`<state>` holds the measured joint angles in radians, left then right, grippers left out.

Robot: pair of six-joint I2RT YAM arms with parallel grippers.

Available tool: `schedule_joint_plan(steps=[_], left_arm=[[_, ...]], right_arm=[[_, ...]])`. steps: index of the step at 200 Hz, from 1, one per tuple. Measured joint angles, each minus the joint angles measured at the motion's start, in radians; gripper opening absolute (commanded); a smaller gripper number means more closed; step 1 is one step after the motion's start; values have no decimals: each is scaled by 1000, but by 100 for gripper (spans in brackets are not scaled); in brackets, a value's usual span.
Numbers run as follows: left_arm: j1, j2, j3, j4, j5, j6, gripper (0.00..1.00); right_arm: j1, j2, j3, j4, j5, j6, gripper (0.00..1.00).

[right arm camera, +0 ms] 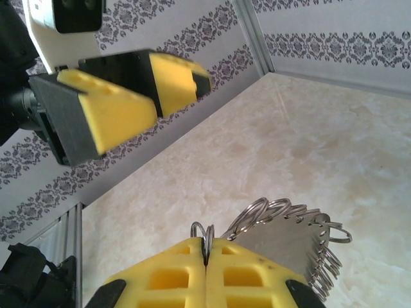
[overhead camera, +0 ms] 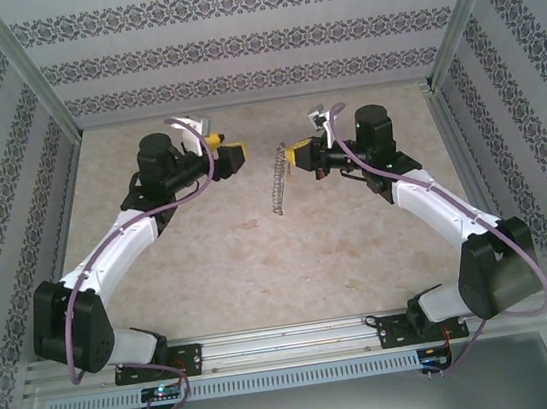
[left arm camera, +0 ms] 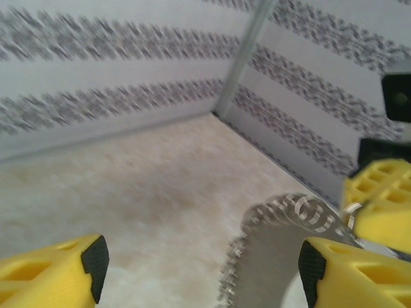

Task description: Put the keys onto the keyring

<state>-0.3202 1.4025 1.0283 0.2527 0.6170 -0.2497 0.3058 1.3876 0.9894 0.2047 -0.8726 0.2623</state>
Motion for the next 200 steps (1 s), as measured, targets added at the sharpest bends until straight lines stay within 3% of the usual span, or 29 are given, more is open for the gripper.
schedule_joint_plan(steps=[27,93,200], left_arm=[[-51,10,-6,-32,68,-27,56],[-84,68,-92,107,234,-206,38],[-89,145,-93,371,318,-408,38]], right_arm=[[7,-6,-23,-2,21,0,0],[33,-38,-53,-14,46,0,0],[59,-44,-63,-14,45,0,0]])
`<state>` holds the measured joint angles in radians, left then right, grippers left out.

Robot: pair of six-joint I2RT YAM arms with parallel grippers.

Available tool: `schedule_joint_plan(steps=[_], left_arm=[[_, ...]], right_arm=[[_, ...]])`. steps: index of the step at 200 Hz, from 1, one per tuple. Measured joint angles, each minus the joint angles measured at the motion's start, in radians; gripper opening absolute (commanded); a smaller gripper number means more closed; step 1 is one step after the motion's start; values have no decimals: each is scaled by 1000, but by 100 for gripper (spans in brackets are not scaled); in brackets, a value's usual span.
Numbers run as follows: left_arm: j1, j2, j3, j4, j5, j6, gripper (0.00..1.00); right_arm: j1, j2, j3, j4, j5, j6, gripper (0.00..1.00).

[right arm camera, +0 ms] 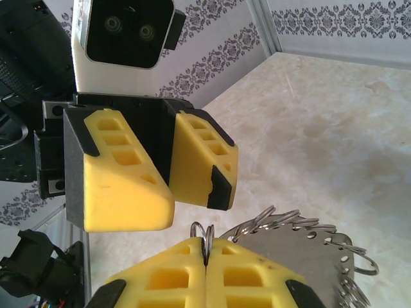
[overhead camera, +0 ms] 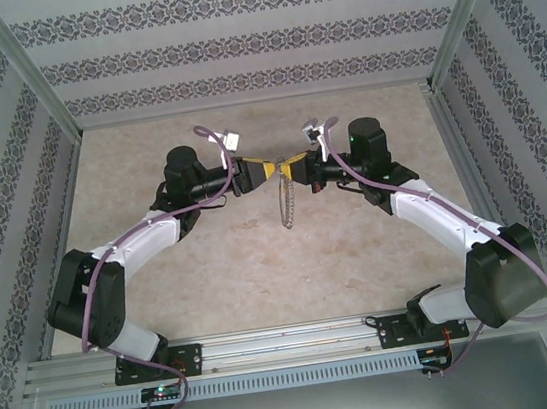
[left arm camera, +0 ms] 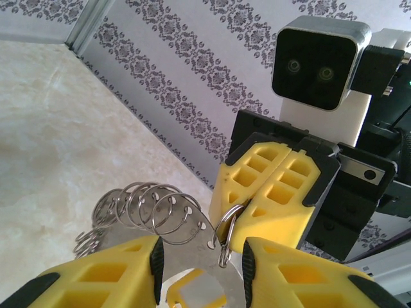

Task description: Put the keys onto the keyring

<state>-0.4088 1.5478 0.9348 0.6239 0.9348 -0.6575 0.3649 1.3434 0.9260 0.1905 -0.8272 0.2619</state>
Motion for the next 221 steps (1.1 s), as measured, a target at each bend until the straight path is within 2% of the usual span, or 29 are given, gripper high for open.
schedule_joint_plan(steps=[47,92,126,157,181,221], left_arm=[[-27,13,0,31,16,-31,37],[-37,13,0,47,22,-43,28],[-37,14,0,46,19,-45,28],[-37,14,0,46,18,-42,34],[-37,13,0,46,14,-40,33],[-37,13,0,45,5,-34,23]], right_arm=[[6,0,-1,0,0,0,0],[6,0,-1,0,-1,-1,0],[6,0,-1,0,-3,-4,0],[5,0,-2,0,-3,-4,0],[4,0,-8,0,-3,-4,0],[3,0,-17,0,-3,-4,0]])
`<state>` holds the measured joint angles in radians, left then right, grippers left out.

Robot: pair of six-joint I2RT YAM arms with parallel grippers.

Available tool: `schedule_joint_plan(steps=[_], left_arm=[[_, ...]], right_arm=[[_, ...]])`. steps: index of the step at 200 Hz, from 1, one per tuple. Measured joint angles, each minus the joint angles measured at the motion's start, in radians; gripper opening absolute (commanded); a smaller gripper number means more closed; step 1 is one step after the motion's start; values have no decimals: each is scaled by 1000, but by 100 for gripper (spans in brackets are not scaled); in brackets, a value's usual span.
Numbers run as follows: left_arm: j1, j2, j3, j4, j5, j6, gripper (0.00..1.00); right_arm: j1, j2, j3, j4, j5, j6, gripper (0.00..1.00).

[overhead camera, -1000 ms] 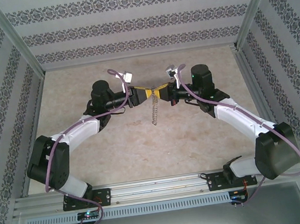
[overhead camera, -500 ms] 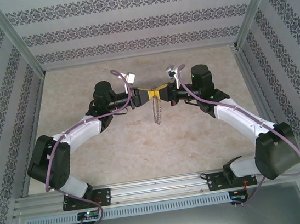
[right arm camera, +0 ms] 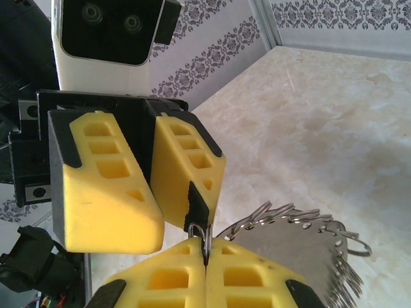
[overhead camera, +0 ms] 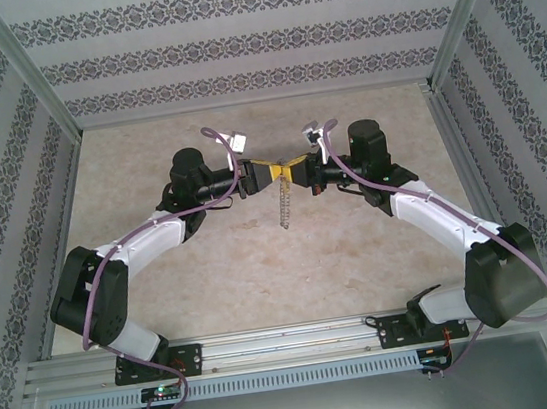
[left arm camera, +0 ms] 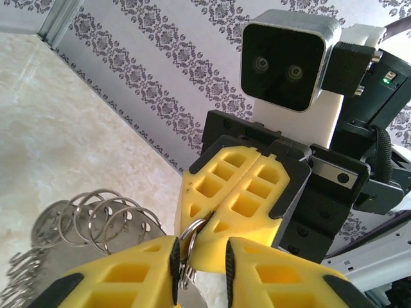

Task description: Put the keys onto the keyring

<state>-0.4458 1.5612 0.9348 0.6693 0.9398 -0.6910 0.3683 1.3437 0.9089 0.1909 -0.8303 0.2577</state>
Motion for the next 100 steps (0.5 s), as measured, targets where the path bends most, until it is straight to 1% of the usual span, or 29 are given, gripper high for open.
schedule_joint_plan(steps=[37,55,65,100], left_arm=[[0,0,-4,0,-2,2,24],[0,0,-5,0,-2,2,21],[0,0,-8,1,-2,2,18],[0,0,-13,0,-1,3,17]], right_arm=[[-6,0,-2,0,-1,0,0],[-6,0,-2,0,-1,0,0],[-6,0,-2,0,-1,0,0],[-6,0,-2,0,-5,0,0]])
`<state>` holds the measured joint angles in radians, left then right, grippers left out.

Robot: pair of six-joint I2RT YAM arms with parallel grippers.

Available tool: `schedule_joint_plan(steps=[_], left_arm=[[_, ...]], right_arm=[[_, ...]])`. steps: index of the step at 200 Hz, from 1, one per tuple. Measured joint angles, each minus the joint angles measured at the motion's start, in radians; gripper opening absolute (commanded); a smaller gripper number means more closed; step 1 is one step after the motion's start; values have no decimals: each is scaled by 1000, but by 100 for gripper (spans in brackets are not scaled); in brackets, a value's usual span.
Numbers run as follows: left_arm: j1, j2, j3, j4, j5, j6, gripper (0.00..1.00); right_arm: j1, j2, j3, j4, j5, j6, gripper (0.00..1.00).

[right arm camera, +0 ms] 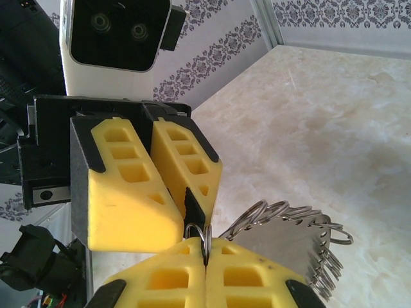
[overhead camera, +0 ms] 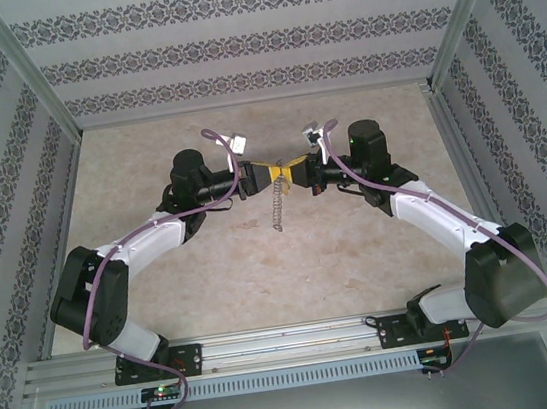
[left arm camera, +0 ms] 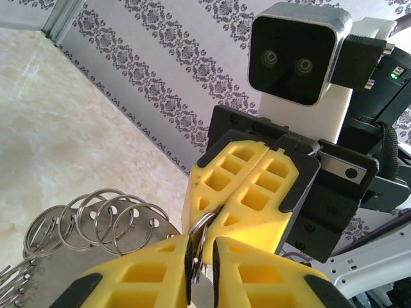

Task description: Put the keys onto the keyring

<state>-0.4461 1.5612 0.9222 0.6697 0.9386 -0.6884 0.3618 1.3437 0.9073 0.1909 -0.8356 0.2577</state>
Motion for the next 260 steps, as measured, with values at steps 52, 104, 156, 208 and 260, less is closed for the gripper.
schedule_joint_plan(steps=[52,104,156,208,260], left_arm=[[-4,0,0,-5,-2,16,13],[-17,0,0,-30,-11,58,8],[-24,-1,0,-58,-32,105,0],[-43,-14,0,-87,-37,110,0],[-45,-22,0,-107,-38,112,0]], right_arm=[[-3,0,0,0,-4,0,0],[-6,1,0,-2,-11,0,0],[-6,2,0,-24,-11,1,0],[-90,-31,-23,16,18,70,51],[-176,-124,-81,102,50,181,53]])
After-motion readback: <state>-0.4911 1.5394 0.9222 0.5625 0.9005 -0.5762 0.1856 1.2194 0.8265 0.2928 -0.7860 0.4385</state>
